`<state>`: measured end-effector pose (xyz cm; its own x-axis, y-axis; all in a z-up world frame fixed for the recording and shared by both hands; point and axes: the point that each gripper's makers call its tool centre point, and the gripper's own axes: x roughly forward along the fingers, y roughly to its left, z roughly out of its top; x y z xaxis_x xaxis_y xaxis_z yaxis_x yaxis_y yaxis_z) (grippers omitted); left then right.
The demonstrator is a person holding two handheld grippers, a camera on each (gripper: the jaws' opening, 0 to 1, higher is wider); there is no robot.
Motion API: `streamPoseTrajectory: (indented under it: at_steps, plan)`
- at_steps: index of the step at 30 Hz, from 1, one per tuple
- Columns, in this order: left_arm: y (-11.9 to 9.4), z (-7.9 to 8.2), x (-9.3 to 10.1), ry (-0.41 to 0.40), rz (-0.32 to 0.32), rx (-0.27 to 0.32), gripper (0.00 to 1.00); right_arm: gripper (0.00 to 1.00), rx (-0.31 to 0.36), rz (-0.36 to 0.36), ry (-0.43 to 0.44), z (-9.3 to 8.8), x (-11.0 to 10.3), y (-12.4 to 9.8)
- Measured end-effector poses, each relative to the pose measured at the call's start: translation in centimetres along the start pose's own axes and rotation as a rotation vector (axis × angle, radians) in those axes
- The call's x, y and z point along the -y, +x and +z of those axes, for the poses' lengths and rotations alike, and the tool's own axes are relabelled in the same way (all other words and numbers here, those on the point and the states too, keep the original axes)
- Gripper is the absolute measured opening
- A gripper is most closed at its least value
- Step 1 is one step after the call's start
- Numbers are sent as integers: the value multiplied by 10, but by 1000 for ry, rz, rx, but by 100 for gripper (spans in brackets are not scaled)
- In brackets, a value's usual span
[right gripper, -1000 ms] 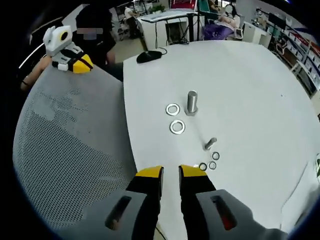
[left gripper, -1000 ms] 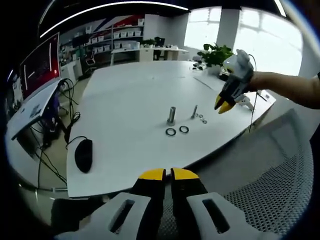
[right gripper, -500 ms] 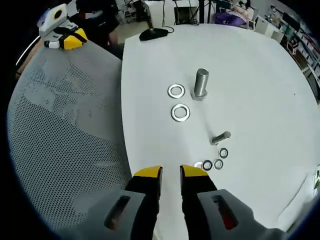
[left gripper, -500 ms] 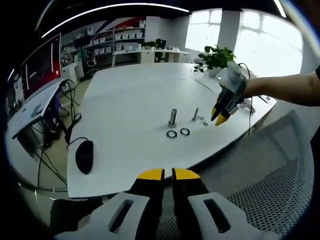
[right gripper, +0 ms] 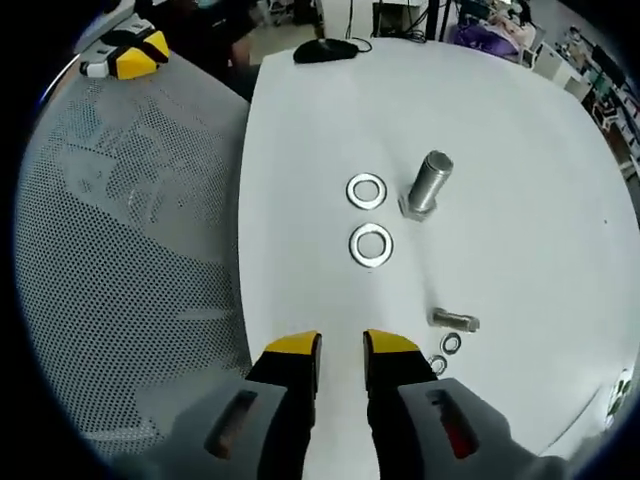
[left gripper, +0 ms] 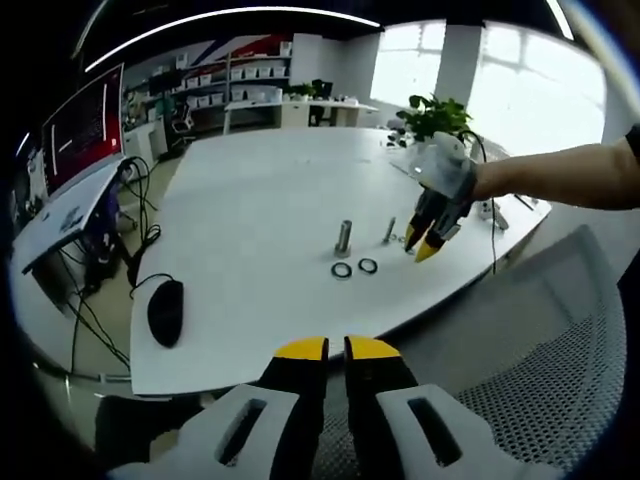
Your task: Place the washer onto the threaded stud by aligning its center hole with the stud, sliding it down to the base, and recovering from edge contact or off-axis alignment until the washer reaches the visible bottom stop.
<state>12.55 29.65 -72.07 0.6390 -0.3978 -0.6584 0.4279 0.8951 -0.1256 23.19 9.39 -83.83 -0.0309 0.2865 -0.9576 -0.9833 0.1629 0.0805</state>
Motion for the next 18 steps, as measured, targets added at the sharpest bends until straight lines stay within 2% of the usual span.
streamPoseTrajectory:
  at_steps: [1,2,3,4,6,7,18]
  plan:
    - [2,0,0,3,5,11,6,22,-6,2,-10,3,0,2]
    - [5,-3,-4,109,25,-7,9,23,-10,2,-16,5,-1,3]
    - [6,-8,-5,167,46,-33,10,24,-15,1,-23,7,-1,4]
    - [7,-11,-4,187,47,-45,10,24,-21,-1,-33,9,-1,6]
    - [6,-6,-1,147,29,-14,9,25,-34,-5,-58,14,-1,9]
    - [6,-6,-2,158,27,-12,9,27,-43,-8,-69,16,-1,12]
    - [6,-8,-1,142,18,-28,6,29,-102,-24,-98,39,15,29]
